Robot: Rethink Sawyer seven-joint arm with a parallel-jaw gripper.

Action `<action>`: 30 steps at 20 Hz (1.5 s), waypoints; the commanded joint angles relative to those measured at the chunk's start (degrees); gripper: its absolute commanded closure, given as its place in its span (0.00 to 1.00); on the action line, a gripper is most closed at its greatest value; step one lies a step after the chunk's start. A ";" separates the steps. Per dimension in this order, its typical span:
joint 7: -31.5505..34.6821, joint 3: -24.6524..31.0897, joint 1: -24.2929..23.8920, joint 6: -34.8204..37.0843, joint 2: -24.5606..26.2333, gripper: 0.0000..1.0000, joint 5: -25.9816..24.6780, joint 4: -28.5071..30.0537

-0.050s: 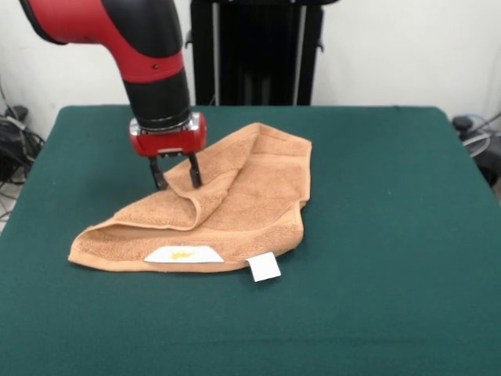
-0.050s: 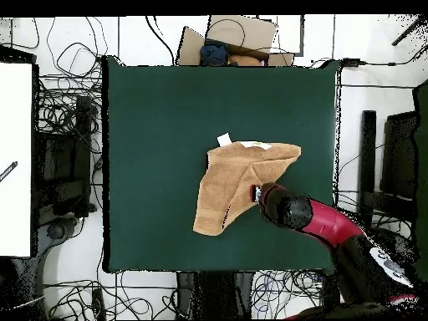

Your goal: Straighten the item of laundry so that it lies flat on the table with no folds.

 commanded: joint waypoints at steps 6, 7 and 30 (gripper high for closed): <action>1.15 5.52 0.55 9.11 -6.63 0.00 -0.10 2.39; 1.17 5.64 0.44 9.29 -6.70 0.00 -0.13 2.43; -2.20 7.94 -3.49 9.75 0.38 0.00 -2.54 -2.18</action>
